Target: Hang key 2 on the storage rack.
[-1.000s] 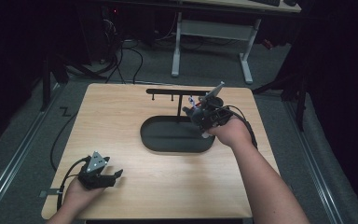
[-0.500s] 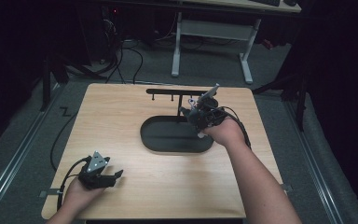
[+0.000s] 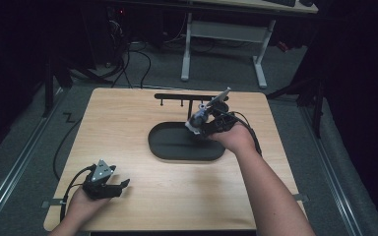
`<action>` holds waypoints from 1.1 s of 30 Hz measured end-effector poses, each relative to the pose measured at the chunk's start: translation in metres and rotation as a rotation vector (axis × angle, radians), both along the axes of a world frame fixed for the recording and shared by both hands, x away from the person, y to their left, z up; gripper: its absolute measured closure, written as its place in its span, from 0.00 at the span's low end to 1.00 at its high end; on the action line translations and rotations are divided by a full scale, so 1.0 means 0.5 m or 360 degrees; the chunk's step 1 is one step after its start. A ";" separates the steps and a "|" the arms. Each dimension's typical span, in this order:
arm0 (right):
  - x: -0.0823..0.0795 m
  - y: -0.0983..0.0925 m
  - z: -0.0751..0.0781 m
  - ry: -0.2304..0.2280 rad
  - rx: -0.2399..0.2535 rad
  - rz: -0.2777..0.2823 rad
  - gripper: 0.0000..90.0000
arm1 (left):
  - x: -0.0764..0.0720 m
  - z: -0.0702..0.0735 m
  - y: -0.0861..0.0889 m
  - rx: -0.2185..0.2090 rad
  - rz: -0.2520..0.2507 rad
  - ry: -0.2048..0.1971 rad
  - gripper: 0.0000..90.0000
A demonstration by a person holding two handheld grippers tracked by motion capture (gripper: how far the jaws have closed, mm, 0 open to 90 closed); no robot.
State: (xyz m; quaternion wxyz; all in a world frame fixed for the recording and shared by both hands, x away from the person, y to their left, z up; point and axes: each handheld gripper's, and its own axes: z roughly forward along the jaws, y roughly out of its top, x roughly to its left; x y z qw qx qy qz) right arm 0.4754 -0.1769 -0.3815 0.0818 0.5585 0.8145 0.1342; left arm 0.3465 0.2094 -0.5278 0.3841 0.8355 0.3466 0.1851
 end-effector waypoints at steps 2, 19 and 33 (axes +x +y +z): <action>-0.003 0.000 0.001 -0.0011 0.0008 0.0013 0.38 | -0.001 0.001 0.000 -0.0001 -0.0006 0.0005 0.29; -0.035 -0.025 -0.012 -0.0020 0.0014 0.0001 0.39 | -0.002 0.000 -0.002 0.0000 -0.0003 -0.0007 0.29; -0.102 -0.061 -0.059 -0.0160 0.0061 0.0010 0.37 | -0.003 -0.002 -0.008 0.0009 -0.0020 -0.0002 0.29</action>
